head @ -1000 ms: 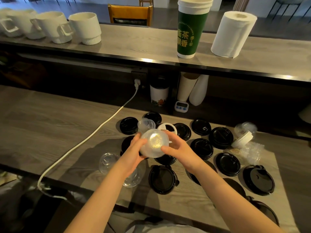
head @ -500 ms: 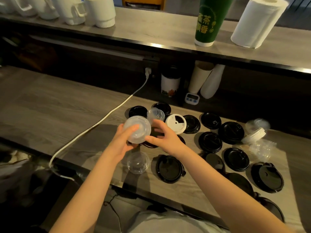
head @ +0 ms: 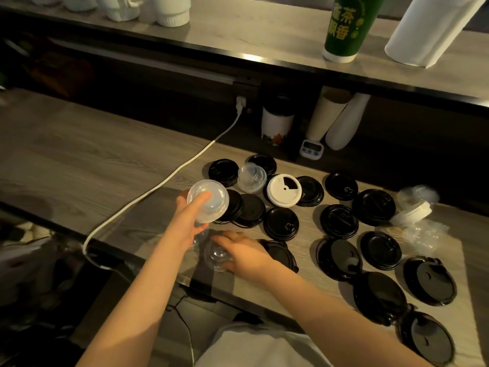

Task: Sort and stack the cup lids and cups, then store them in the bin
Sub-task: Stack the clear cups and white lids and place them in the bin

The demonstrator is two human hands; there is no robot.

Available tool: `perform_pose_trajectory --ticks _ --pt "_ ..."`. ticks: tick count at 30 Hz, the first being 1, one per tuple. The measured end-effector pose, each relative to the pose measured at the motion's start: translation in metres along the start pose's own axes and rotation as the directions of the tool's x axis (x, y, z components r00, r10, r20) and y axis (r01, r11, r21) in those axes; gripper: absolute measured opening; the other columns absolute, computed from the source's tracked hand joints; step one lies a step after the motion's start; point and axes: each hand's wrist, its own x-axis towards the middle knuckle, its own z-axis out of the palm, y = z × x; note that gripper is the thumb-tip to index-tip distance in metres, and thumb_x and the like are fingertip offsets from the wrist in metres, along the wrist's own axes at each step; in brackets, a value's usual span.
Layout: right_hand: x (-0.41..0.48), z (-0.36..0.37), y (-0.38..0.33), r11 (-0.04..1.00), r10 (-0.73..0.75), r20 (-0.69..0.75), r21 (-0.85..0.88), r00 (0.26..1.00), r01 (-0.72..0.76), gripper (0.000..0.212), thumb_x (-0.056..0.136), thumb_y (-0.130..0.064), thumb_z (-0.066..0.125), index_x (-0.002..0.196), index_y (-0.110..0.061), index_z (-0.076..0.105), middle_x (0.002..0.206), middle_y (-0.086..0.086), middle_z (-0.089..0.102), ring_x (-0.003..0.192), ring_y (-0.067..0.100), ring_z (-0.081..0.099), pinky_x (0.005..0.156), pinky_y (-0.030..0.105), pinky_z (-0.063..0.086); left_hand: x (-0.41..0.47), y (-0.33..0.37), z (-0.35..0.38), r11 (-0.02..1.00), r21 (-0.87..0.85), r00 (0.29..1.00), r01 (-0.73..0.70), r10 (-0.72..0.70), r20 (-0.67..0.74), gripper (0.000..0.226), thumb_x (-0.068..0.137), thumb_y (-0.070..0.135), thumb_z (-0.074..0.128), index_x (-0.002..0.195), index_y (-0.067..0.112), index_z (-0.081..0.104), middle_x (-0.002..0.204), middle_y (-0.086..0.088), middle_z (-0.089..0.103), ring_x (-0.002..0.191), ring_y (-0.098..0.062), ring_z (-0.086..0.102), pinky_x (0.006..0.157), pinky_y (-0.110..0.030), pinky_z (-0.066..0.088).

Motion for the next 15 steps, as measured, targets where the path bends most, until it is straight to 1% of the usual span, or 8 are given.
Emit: perform_pose_trajectory --ticks 2,4,6,8,10,12,13,15 --pt "-0.001 -0.002 0.004 0.997 0.006 -0.02 0.082 1.0 -0.004 0.067 0.085 -0.029 0.065 0.144 -0.024 0.033 0.146 0.004 0.037 0.127 0.03 0.042 0.101 0.039 0.04 0.001 0.0 0.001 1.0 0.009 1.0 0.004 -0.004 -0.013 0.06 0.087 0.034 0.06 0.137 0.021 0.029 0.131 -0.005 0.044 0.119 -0.026 0.048 0.09 -0.044 0.045" --pt "-0.004 -0.007 0.008 0.98 0.036 -0.055 0.195 0.998 -0.025 0.069 0.081 -0.031 0.068 0.142 -0.024 0.037 0.141 0.004 0.042 0.126 0.027 0.043 0.102 0.037 0.039 0.002 0.001 0.002 1.0 0.016 0.999 0.008 -0.007 -0.031 0.061 0.087 0.036 0.06 0.137 0.021 0.029 0.131 -0.004 0.045 0.119 -0.026 0.048 0.096 -0.046 0.042" --pt "-0.01 -0.013 0.015 0.954 0.081 -0.111 0.298 0.99 -0.044 0.069 0.078 -0.034 0.07 0.139 -0.026 0.04 0.133 0.004 0.046 0.124 0.025 0.044 0.102 0.035 0.039 0.004 0.001 0.006 0.999 0.051 0.997 -0.01 0.013 -0.07 0.065 0.086 0.038 0.061 0.138 0.019 0.028 0.129 -0.005 0.045 0.119 -0.026 0.048 0.101 -0.046 0.039" --pt "-0.021 -0.024 0.023 0.91 0.148 -0.196 0.41 0.969 -0.056 0.069 0.072 -0.042 0.068 0.135 -0.027 0.044 0.123 0.0 0.049 0.119 0.02 0.046 0.1 0.032 0.041 0.004 0.001 0.01 0.997 0.056 0.992 -0.044 0.051 -0.113 0.072 0.082 0.038 0.066 0.138 0.014 0.028 0.129 -0.007 0.046 0.118 -0.026 0.049 0.103 -0.045 0.041" --pt "-0.034 -0.037 0.032 0.852 0.226 -0.297 0.522 0.928 -0.04 0.068 0.064 -0.048 0.061 0.128 -0.027 0.05 0.115 -0.004 0.05 0.111 0.013 0.05 0.095 0.027 0.043 0.002 0.003 0.018 0.997 0.046 0.99 -0.058 0.064 -0.127 0.088 0.068 0.046 0.073 0.136 0.012 0.029 0.131 -0.01 0.048 0.118 -0.027 0.051 0.104 -0.046 0.042" --pt "-0.048 -0.053 0.039 0.778 0.323 -0.368 0.627 0.872 -0.024 0.059 0.063 -0.044 0.061 0.121 -0.033 0.051 0.113 -0.007 0.05 0.106 0.004 0.051 0.091 0.024 0.046 0.001 0.003 0.029 0.998 0.063 0.993 -0.023 0.03 -0.113 0.104 0.052 0.055 0.074 0.136 0.014 0.029 0.132 -0.012 0.048 0.118 -0.028 0.052 0.103 -0.048 0.042" --pt "-0.054 -0.061 0.042 0.732 0.375 -0.395 0.681 0.839 -0.006 0.055 0.065 -0.039 0.064 0.118 -0.036 0.05 0.112 -0.008 0.05 0.104 -0.002 0.05 0.089 0.021 0.046 0.001 0.002 0.035 0.998 0.057 0.996 -0.003 0.008 -0.094 0.103 0.055 0.055 0.075 0.138 0.013 0.028 0.133 -0.012 0.047 0.119 -0.029 0.051 0.104 -0.048 0.042" --pt "-0.067 -0.079 0.048 0.647 0.459 -0.45 0.76 0.766 0.059 0.053 0.068 -0.026 0.066 0.118 -0.034 0.048 0.114 -0.011 0.047 0.104 -0.007 0.048 0.085 0.014 0.045 -0.002 -0.003 0.054 0.998 0.058 0.999 0.021 -0.018 -0.039 0.086 0.074 0.044 0.072 0.139 0.011 0.026 0.135 -0.012 0.046 0.12 -0.028 0.05 0.104 -0.046 0.042"
